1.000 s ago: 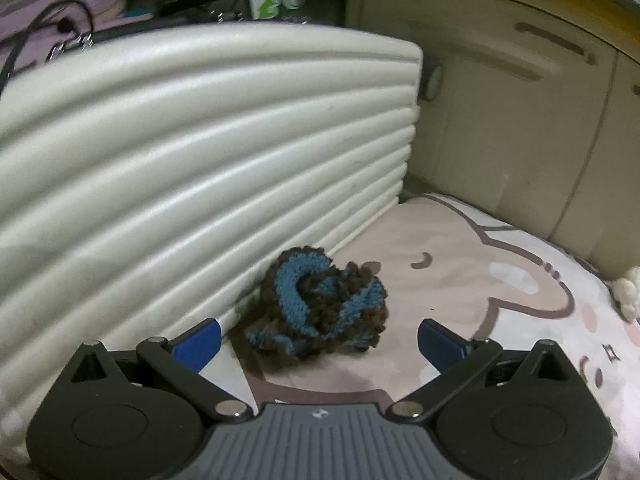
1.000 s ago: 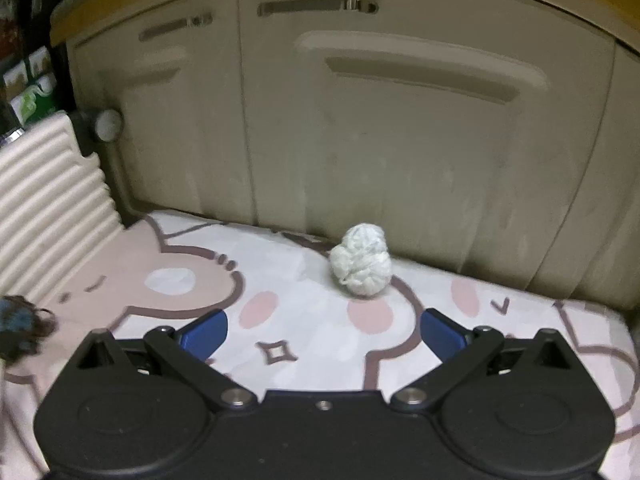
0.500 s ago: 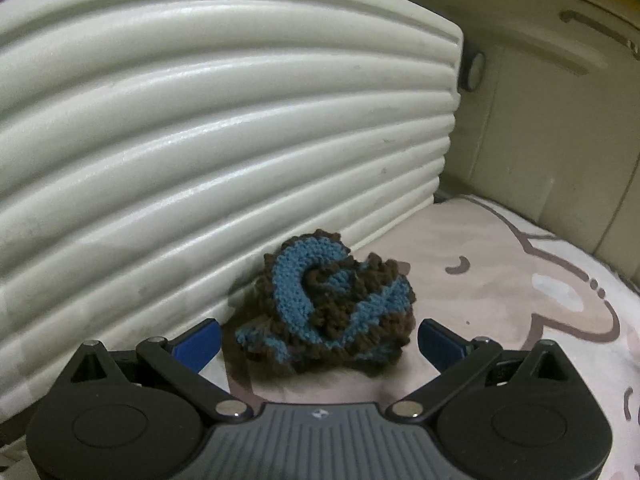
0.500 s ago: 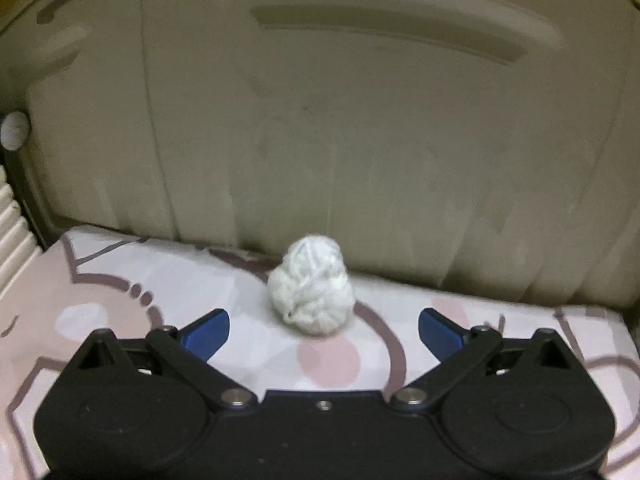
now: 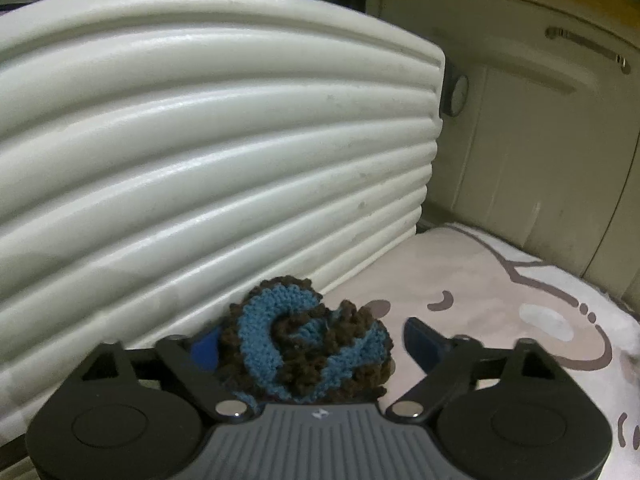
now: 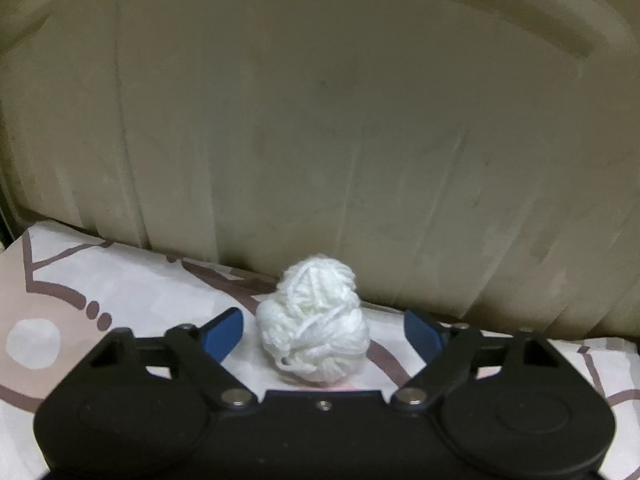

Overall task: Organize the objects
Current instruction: 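Grasp blue-brown scrunchie with left tool while right tool grasps white yarn knot, then carry scrunchie in left tool and yarn knot in right tool toward box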

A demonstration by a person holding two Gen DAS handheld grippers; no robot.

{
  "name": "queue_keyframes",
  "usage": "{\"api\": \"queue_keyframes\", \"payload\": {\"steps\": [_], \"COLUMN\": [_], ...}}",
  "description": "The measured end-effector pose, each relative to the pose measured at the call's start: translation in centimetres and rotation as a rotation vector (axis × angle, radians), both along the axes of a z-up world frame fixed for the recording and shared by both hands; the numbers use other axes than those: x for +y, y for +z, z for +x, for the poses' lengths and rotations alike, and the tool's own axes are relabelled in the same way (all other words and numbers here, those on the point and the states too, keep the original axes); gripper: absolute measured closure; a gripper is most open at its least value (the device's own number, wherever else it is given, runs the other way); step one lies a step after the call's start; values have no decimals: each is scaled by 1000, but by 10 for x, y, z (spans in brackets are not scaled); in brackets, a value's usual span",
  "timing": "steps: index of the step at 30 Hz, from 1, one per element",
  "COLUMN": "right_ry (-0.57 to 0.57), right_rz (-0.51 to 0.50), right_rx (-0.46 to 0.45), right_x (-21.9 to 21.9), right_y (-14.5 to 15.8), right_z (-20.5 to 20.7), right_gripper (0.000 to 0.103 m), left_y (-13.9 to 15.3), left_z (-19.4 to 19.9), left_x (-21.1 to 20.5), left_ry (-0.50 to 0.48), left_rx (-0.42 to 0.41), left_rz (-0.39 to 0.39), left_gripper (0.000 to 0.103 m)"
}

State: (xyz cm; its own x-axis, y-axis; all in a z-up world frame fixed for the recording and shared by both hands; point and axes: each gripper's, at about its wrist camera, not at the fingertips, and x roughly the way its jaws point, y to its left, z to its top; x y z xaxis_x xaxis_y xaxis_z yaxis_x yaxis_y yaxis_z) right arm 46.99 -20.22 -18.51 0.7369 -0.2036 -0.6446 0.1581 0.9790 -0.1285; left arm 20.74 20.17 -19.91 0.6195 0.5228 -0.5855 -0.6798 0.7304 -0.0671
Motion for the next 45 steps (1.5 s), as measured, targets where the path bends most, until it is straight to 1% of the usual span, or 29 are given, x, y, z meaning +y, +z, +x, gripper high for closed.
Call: {"api": "queue_keyframes", "payload": {"steps": [3,5,6,8,16,20,26,27,31,34,36,41,45], "right_ry": [12,34,38,49,56,67,73,74,74,77,75,70,67], "right_rz": [8,9,-1,-13,24,40,88,96,124,122,138,155,139], "right_rx": [10,40,53,46,31,19,11,10,5,-8,-17,-30,-40], "right_x": [-1,-2,-1,0,-1,5,5,14,11,9,4,3,3], "right_y": [-1,-4,-5,-4,10,24,47,52,74,93,110,130,143], "right_z": [1,2,2,-1,-24,-45,-79,-84,-102,-123,-142,-173,-198], "right_gripper": [32,48,49,52,54,54,54,54,54,54,54,54,54], "left_y": [-3,-3,-3,-2,16,33,61,66,85,102,114,141,162], "left_z": [0,-2,-4,-6,-18,-26,-40,-42,-49,-54,-57,-63,-66], "left_x": [2,3,2,2,-6,-13,-19,-22,-33,-42,-49,-64,-75], "left_ry": [1,-20,-29,-49,-140,-196,-251,-264,-303,-340,-366,-409,-434], "left_rx": [14,10,11,7,-2,2,8,9,6,6,6,7,-1], "left_rz": [-14,-13,-7,-8,-22,-27,-76,-78,-79,-70,-58,-49,-31], "left_gripper": [30,34,36,38,41,41,42,42,42,41,41,41,41]}}
